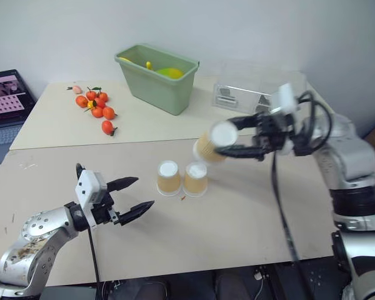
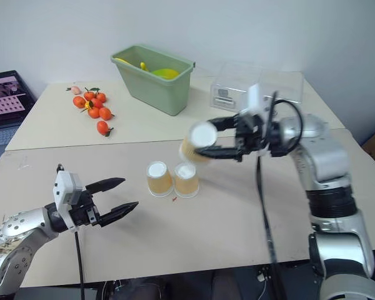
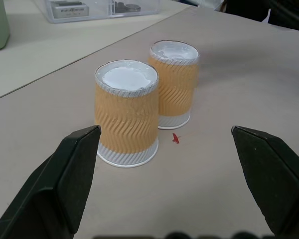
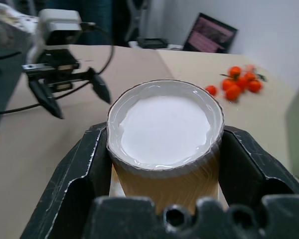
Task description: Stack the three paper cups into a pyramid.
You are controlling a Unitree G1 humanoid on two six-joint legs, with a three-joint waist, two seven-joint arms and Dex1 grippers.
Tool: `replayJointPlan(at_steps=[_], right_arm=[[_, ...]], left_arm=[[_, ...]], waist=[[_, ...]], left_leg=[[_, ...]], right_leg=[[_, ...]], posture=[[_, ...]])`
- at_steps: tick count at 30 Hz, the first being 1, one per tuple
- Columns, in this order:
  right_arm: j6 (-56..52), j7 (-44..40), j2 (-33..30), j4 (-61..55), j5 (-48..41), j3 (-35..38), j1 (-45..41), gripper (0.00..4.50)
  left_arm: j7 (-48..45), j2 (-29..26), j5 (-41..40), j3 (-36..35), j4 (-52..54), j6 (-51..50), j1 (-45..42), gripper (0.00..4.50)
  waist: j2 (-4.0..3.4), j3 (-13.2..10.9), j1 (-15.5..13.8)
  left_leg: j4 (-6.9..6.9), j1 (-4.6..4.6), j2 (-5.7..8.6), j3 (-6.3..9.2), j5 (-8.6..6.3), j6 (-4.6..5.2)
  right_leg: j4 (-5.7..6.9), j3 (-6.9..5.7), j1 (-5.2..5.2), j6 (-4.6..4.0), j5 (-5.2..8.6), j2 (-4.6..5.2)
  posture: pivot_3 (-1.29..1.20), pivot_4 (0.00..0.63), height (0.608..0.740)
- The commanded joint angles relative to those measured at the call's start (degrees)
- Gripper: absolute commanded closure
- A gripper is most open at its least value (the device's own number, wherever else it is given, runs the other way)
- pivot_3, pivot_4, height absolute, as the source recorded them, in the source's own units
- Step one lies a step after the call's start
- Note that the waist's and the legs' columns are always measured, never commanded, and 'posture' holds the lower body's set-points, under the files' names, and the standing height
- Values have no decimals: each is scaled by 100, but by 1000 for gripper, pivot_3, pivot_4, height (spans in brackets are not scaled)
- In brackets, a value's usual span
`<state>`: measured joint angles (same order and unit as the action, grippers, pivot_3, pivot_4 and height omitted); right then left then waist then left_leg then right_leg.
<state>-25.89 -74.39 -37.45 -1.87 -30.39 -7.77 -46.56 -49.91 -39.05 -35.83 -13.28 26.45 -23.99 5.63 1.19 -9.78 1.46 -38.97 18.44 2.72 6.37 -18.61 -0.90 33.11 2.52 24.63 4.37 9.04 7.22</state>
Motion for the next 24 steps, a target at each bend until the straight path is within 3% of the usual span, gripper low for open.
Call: replayJointPlan(at_steps=[1, 8, 14, 24], right_arm=[[9, -275, 91, 108, 27, -74, -456, 1789], [352, -901, 718, 1849, 438, -408, -1588, 1789], [-148, -1764, 830, 2076, 258, -557, -1820, 1789], [229, -1805, 1289, 3223, 557, -647, -2334, 1789]], left_arm=[[24, 5, 30, -8, 132, 114, -48, 0], [105, 168, 36, 27, 150, 156, 35, 0], [134, 224, 46, 12, 166, 178, 91, 0], [180, 289, 56, 27, 177, 204, 101, 0]], waist=[[-1, 0, -7], [-1, 0, 55], [-3, 1, 83], [-3, 1, 132]], left_leg=[[0, 6, 1, 0, 1, -2], [0, 44, -9, -1, 15, -27], [0, 83, -11, 0, 19, -33], [-2, 91, -14, -11, 24, -42]], right_leg=[[2, 1, 10, -2, -1, 0], [8, -5, 62, -23, -20, -10], [12, -8, 110, -27, -24, -11], [78, -10, 157, -42, -33, -12]], posture=[[0, 150, 738], [0, 150, 738], [0, 150, 738], [0, 150, 738]])
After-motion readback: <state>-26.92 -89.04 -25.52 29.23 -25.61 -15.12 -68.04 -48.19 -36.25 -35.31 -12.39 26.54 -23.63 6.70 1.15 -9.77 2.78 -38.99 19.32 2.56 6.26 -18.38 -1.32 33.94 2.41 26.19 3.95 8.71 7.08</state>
